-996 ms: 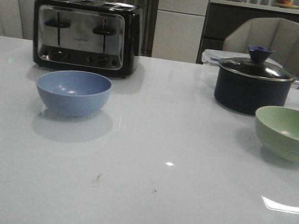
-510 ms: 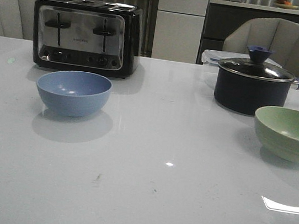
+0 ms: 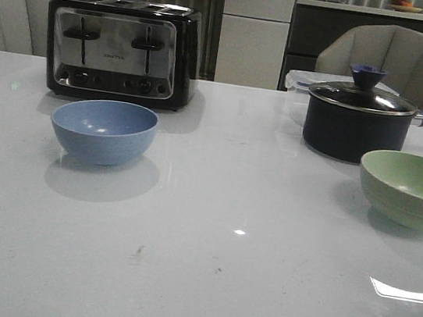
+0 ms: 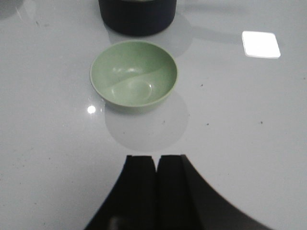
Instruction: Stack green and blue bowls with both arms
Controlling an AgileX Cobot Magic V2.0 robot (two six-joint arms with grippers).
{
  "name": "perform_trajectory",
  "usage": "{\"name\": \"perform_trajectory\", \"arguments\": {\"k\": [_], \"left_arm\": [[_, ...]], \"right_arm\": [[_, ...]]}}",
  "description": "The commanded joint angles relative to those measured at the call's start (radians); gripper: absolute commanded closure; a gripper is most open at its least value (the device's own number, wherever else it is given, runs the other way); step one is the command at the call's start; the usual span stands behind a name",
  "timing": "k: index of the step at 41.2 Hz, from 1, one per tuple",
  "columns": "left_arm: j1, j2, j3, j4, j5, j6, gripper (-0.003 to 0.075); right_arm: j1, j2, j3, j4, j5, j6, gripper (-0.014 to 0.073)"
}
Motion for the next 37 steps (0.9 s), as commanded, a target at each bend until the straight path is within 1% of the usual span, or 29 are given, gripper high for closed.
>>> {"name": "perform_trajectory", "arguments": {"k": [1,4,6,7,8,9,11,13,15,19,22,27,31,34,37], "left_arm": [[0.004,0.035,-0.024,-0.009,-0.081,-0.011,0.0626],[0.004,0.053,-0.024,-0.009,-0.085,-0.011,0.0587],[0.004,0.061,-0.024,-0.009,-0.090,-0.011,0.0517],[0.004,0.065,-0.024,-0.009,-0.091,-0.011,0.0465],[0.004,0.067,-0.024,-0.009,-0.092,-0.009,0.0421],[0.004,0.071,-0.024,-0.009,-0.092,-0.007,0.0359],[0.004,0.074,-0.024,-0.009,-0.094,-0.007,0.0270],[0.004,0.074,-0.024,-0.011,-0.094,-0.007,0.0190],[0.004,0.074,-0.024,-0.011,-0.094,-0.007,0.0153],[-0.001,0.074,-0.024,-0.023,-0.103,0.001,0.0163],[-0.030,0.074,-0.024,-0.034,-0.117,0.021,0.0185],[-0.118,0.074,-0.024,-0.041,-0.119,0.035,0.0220],[-0.188,0.074,-0.024,-0.041,-0.119,0.054,0.0225],[-0.229,0.074,-0.024,-0.041,-0.119,0.054,0.0225],[-0.258,0.074,-0.024,-0.041,-0.119,0.054,0.0225]], "right_arm": [[-0.001,0.056,-0.031,-0.007,-0.045,-0.006,0.0534],[-0.001,0.092,-0.031,-0.007,-0.028,-0.006,0.0501],[-0.001,0.111,-0.031,-0.007,-0.018,-0.006,0.0430],[-0.001,0.124,-0.031,-0.007,-0.017,-0.006,0.0390],[-0.001,0.133,-0.031,-0.007,-0.017,-0.006,0.0330],[-0.001,0.144,-0.031,-0.007,-0.017,-0.006,0.0284],[-0.001,0.159,-0.031,-0.007,-0.023,-0.006,0.0181],[-0.001,0.178,-0.031,-0.007,-0.028,-0.006,0.0111],[-0.001,0.198,-0.034,-0.003,-0.028,-0.006,0.0051],[-0.005,0.245,-0.051,0.009,-0.027,-0.005,0.0035],[-0.018,0.288,-0.080,0.011,-0.024,-0.005,0.0035],[-0.065,0.382,-0.156,0.021,-0.001,-0.005,0.0035],[-0.116,0.464,-0.231,0.043,0.016,-0.010,0.0035],[-0.147,0.533,-0.285,0.077,0.025,-0.044,0.0035],[-0.175,0.616,-0.342,0.146,0.043,-0.112,0.0035]]}}
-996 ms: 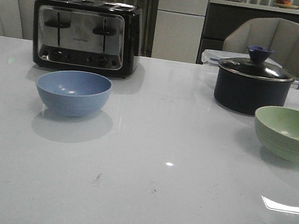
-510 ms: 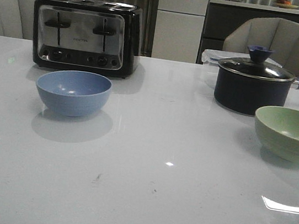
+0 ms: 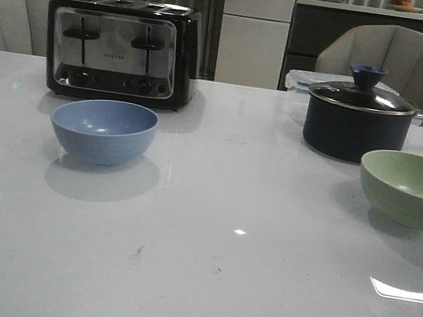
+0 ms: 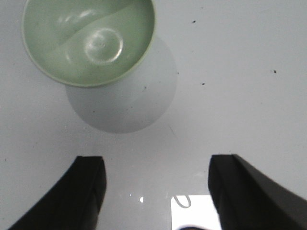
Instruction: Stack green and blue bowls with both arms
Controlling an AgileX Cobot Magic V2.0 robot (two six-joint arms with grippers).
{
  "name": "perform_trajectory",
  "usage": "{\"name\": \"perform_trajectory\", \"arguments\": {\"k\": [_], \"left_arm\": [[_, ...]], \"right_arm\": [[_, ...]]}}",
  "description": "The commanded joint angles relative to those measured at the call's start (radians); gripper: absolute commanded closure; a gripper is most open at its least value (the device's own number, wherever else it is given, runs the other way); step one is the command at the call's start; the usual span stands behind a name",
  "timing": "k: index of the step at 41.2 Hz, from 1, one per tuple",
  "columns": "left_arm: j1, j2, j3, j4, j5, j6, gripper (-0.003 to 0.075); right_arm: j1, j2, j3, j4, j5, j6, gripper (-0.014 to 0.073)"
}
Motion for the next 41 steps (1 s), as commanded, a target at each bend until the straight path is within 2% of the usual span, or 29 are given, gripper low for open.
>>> {"name": "perform_trajectory", "arguments": {"k": [1,8,26,30,41], "left_arm": [[-0.039,0.006,-0.026,-0.011,-0.083,0.002,0.0225],[-0.049,0.006,-0.026,-0.011,-0.083,0.002,0.0225],[-0.049,0.006,-0.026,-0.011,-0.083,0.002,0.0225],[-0.049,0.006,-0.026,-0.011,-0.083,0.002,0.0225],[-0.049,0.006,-0.026,-0.011,-0.083,0.002,0.0225]], "right_arm": [[-0.041,0.095,-0.109,0.090,-0.014,-0.101,0.0035],[-0.074,0.273,-0.236,0.232,0.008,-0.218,0.0035],[-0.074,0.608,-0.457,0.233,-0.028,-0.222,0.0040],[-0.074,0.657,-0.489,0.233,-0.026,-0.222,0.0097],[-0.074,0.678,-0.510,0.231,-0.028,-0.222,0.0350]]}}
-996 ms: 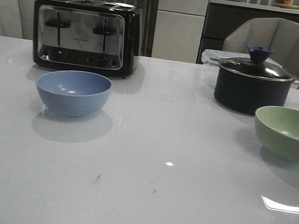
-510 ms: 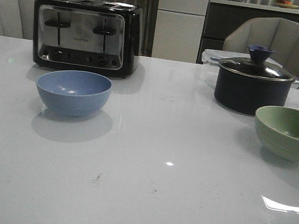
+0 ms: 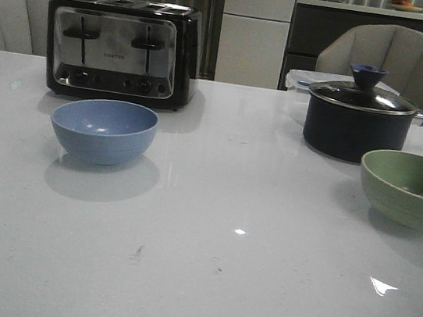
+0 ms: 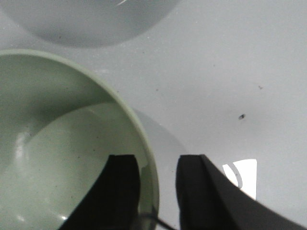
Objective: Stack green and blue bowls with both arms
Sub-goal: 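Lower the right gripper onto the pale green bowl's rim and grasp it, then carry the green bowl with the right gripper toward the blue bowl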
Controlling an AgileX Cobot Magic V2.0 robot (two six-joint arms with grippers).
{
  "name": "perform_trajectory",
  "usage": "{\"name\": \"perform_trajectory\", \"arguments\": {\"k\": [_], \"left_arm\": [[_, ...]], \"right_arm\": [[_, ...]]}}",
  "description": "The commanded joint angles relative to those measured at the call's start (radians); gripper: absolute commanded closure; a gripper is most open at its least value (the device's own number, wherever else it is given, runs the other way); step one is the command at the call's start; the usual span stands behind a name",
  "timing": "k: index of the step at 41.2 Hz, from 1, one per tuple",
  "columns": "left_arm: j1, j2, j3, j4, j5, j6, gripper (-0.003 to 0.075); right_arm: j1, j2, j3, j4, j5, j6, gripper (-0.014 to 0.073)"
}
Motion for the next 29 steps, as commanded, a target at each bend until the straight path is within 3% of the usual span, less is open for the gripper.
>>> {"name": "perform_trajectory", "arguments": {"k": [1,9,16,22,29], "left_arm": [[-0.006,0.006,-0.028,-0.011,-0.083,0.001,0.0225],[-0.006,0.006,-0.028,-0.011,-0.083,0.001,0.0225],[-0.006,0.006,-0.028,-0.011,-0.083,0.001,0.0225],[-0.006,0.006,-0.028,-0.011,-0.083,0.001,0.0225],[-0.006,0.006,-0.028,-0.011,-0.083,0.001,0.0225]], "right_arm": [[-0.007,-0.049,-0.034,0.009,-0.027,-0.013,0.0376],[-0.007,-0.049,-0.034,-0.005,-0.016,-0.013,0.0496],[0.014,-0.091,-0.034,-0.005,-0.001,-0.043,0.0527],[0.109,-0.176,-0.034,-0.005,0.005,-0.087,0.0527],[0.295,-0.230,-0.034,-0.005,0.010,-0.088,0.0527]]}}
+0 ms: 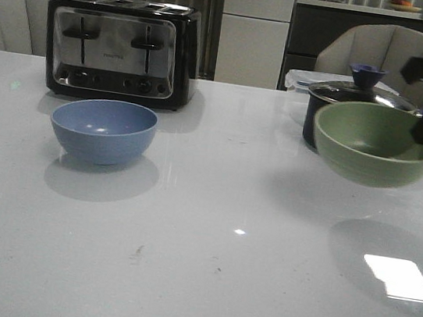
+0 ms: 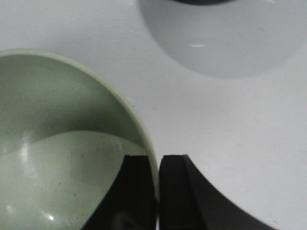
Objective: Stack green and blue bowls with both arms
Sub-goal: 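Carry the green bowl with the right gripper toward the blue bowl, then set the green bowl down, open the right gripper and lift away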
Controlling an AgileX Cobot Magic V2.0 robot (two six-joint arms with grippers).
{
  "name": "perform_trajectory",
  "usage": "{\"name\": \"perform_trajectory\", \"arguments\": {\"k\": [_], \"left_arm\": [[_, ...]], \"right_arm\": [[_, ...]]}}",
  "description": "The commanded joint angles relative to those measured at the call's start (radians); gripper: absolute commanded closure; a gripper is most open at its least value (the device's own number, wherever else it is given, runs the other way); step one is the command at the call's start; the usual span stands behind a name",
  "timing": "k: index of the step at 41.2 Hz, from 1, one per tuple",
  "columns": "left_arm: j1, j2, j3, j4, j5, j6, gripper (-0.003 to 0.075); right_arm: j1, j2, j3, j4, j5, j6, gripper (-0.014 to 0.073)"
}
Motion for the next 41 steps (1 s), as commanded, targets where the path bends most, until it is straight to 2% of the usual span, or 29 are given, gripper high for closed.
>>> {"name": "perform_trajectory", "arguments": {"k": [1,5,12,18,26,30,33,36,41], "left_arm": [[-0.006,0.006,-0.028,-0.011,-0.083,0.001,0.0225],[-0.006,0.006,-0.028,-0.011,-0.083,0.001,0.0225],[-0.006,0.006,-0.028,-0.011,-0.083,0.001,0.0225],[-0.006,0.006,-0.028,-0.011,-0.083,0.001,0.0225],[-0.006,0.006,-0.028,-0.011,-0.083,0.001,0.0225],[-0.006,0.006,-0.028,-0.011,-0.083,0.001,0.0225],[-0.006,0.006,-0.028,-0.011,-0.083,0.001,0.0225],[-0.006,0.006,-0.028,-0.011,-0.083,0.001,0.0225],[-0.006,0.006,-0.028,-0.011,-0.083,0.001,0.0225]], "right_arm": [[0.101,-0.069,-0.033,0.019,-0.016,-0.017,0.0527],[0.219,-0.056,-0.033,0.019,-0.020,-0.017,0.0527],[0.351,-0.008,-0.033,0.019,-0.058,-0.017,0.0527],[0.402,0.042,-0.033,0.022,-0.091,-0.017,0.0526],[0.407,0.098,-0.033,0.027,-0.131,-0.017,0.0511],[0.407,0.107,-0.033,0.027,-0.140,-0.017,0.0421],[0.407,0.107,-0.033,0.027,-0.149,-0.017,0.0281],[0.407,0.107,-0.033,0.027,-0.168,-0.017,0.0185],[0.406,0.080,-0.033,0.027,-0.171,-0.017,0.0147]]}}
